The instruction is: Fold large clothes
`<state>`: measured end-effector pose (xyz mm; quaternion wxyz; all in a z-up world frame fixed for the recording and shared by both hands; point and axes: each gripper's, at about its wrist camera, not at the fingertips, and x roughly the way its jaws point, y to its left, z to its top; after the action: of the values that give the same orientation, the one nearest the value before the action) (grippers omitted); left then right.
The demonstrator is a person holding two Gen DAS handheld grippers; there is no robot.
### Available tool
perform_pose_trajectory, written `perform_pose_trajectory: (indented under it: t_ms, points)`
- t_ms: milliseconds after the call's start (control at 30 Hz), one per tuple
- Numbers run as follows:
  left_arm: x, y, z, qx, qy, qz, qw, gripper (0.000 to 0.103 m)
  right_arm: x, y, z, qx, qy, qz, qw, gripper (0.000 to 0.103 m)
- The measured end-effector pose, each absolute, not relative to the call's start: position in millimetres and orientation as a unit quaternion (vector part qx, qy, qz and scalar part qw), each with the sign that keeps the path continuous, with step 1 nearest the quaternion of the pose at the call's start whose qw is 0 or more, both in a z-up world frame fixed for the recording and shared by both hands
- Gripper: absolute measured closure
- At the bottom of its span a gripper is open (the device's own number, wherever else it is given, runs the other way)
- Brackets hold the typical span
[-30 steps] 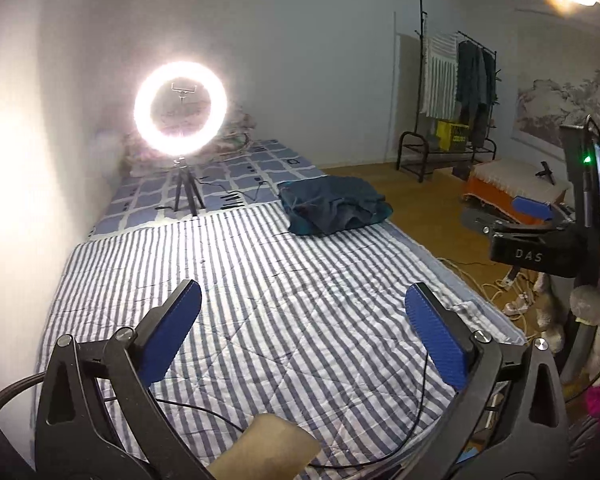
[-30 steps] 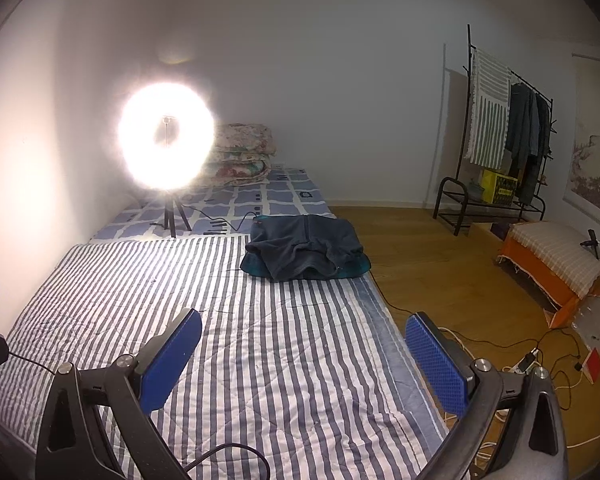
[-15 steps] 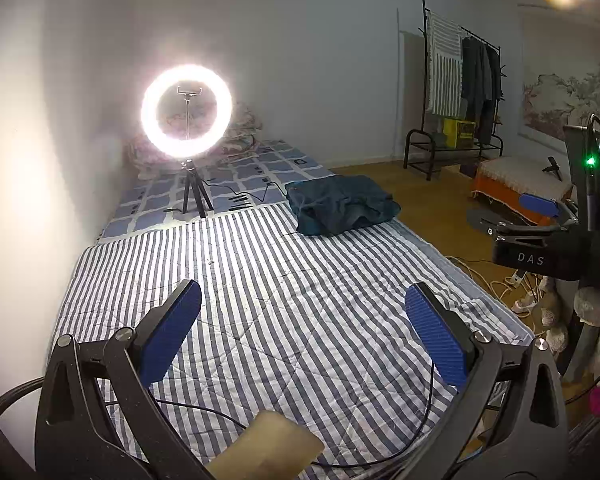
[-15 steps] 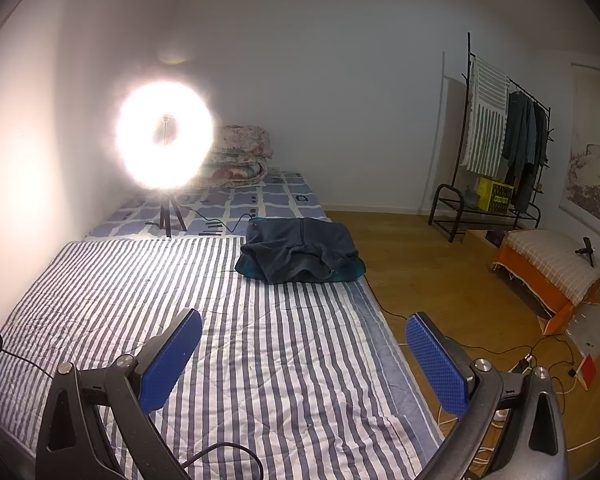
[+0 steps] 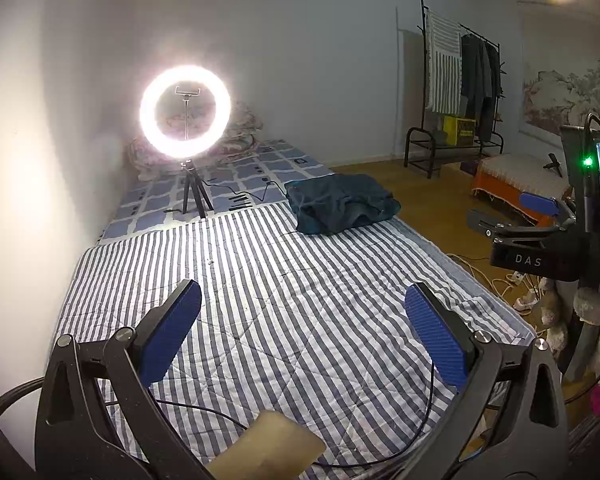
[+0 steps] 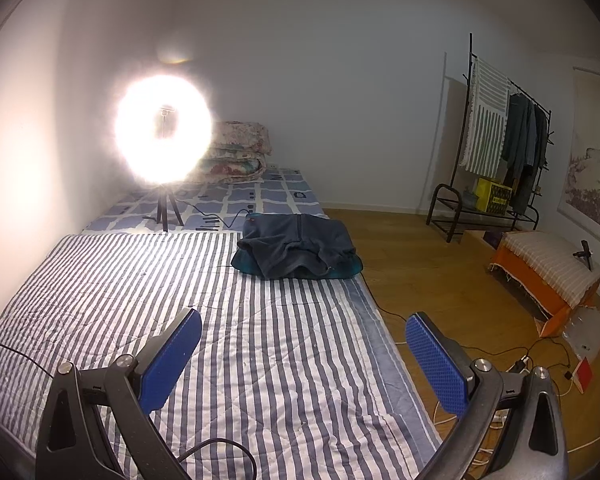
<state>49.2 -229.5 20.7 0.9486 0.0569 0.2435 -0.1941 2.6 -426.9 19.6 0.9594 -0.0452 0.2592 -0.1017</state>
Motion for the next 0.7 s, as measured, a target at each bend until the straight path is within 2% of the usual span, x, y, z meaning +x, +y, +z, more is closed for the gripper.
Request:
perform_pose_trajectory:
  t_ms: [700]
  points:
    - [48.0, -233.8, 14.2, 0.062, 0.249, -0.175, 0.951, 0.000, 1.0, -427.9, 13.1, -0.048, 0.267, -0.103, 0.957, 0.000]
